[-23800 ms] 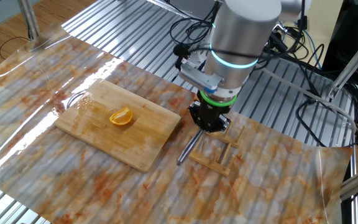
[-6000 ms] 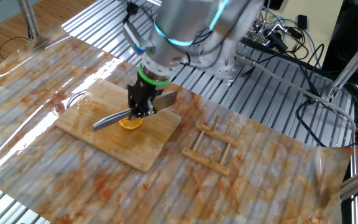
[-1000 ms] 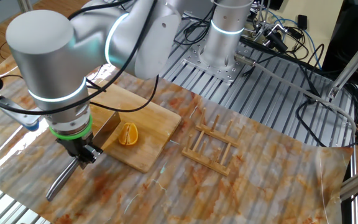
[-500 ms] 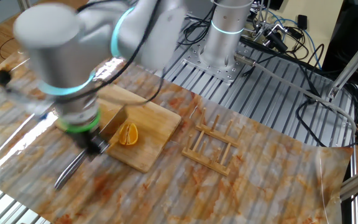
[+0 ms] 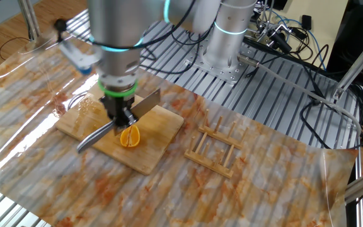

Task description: Chop the orange

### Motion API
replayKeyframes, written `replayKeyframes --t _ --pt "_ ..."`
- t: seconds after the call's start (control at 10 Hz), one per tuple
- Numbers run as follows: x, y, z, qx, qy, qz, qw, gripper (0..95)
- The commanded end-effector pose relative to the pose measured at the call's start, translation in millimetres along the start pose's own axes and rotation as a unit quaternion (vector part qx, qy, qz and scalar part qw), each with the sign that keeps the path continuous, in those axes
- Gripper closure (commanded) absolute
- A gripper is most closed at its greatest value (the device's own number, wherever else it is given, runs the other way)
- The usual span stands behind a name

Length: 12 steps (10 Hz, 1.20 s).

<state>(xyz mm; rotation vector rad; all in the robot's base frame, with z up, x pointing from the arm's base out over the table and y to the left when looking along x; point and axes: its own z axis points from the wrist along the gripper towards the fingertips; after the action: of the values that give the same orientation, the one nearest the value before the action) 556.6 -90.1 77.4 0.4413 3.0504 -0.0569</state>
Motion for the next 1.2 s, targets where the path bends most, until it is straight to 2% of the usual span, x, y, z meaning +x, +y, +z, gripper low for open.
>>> replayKeyframes --t 0.1,0.7,0.8,1.2 --pt "10.6 -2.0 -5.9 0.002 -0.002 0.013 0.9999 95.0" --pt "10.1 -2.1 -5.6 -0.001 -0.003 0.007 1.0 95.0" --pt "9.7 -2.2 -5.6 0.003 -0.003 -0.001 1.0 95.0" --pt "6.8 -1.1 -4.6 0.001 -0.003 -0.022 0.9997 95.0"
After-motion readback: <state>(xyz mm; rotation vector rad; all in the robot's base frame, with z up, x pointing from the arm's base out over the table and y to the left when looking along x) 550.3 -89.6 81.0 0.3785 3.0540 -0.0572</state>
